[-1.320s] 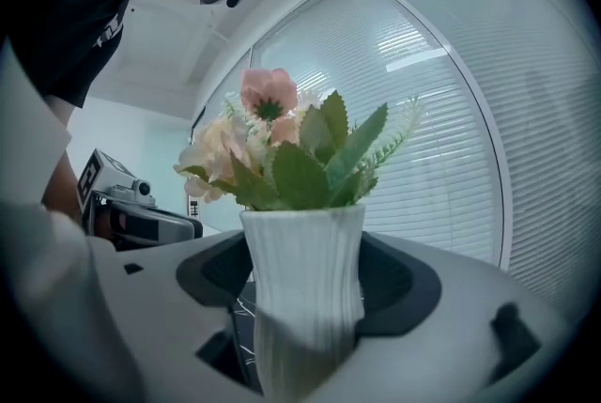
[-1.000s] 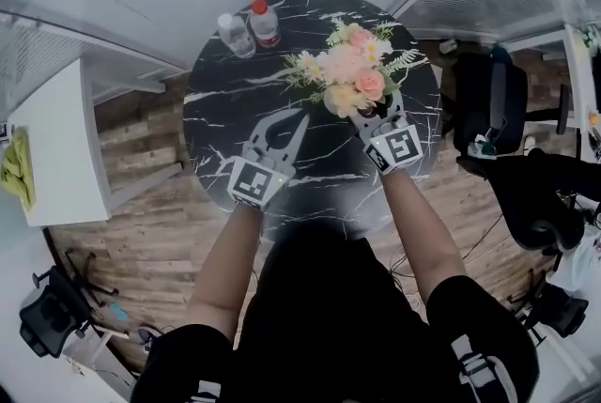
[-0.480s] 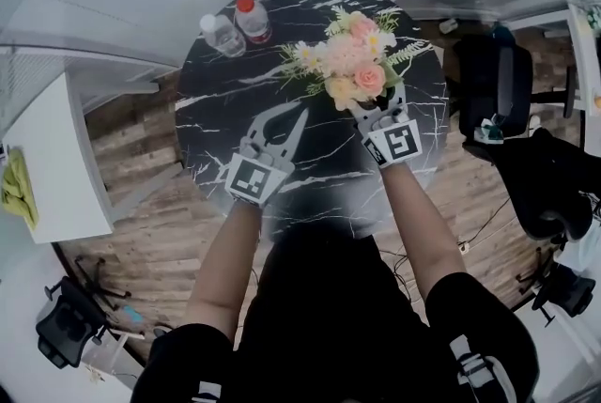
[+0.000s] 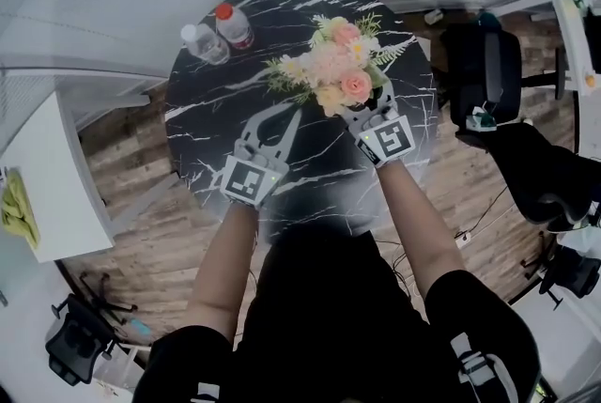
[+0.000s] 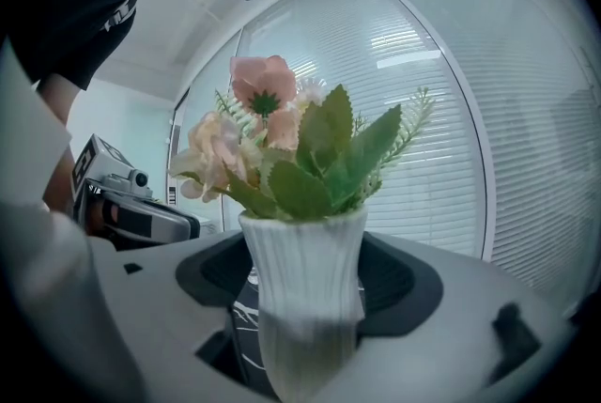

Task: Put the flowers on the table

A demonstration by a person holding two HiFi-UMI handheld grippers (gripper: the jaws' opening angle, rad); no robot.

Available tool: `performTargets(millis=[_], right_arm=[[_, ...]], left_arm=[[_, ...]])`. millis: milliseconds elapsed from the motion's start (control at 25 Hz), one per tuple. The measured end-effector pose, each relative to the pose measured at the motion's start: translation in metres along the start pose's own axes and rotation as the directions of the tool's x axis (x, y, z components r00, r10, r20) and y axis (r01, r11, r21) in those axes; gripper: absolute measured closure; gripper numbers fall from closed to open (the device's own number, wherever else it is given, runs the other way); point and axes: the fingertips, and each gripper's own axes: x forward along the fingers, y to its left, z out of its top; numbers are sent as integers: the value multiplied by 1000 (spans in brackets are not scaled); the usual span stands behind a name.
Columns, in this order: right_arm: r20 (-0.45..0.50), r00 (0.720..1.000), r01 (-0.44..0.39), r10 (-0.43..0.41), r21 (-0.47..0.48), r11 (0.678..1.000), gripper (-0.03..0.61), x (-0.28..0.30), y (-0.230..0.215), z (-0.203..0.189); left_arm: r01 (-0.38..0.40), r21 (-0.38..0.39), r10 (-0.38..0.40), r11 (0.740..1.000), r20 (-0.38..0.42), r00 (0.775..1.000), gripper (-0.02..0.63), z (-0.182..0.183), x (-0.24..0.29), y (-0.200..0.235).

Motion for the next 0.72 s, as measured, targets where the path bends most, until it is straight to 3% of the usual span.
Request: performTargets(millis=[400,720], right_arm=[[-36,999,-21,22,29,999,230,-13,3,-1],[-44,998,-38,41,50,998,230,-51,8,12]], left_arm=[[-5,1,5,1000,2,1000,601,2,-5,-9],[-24,45,25,999,-12,1000,601,14,-20,-32]])
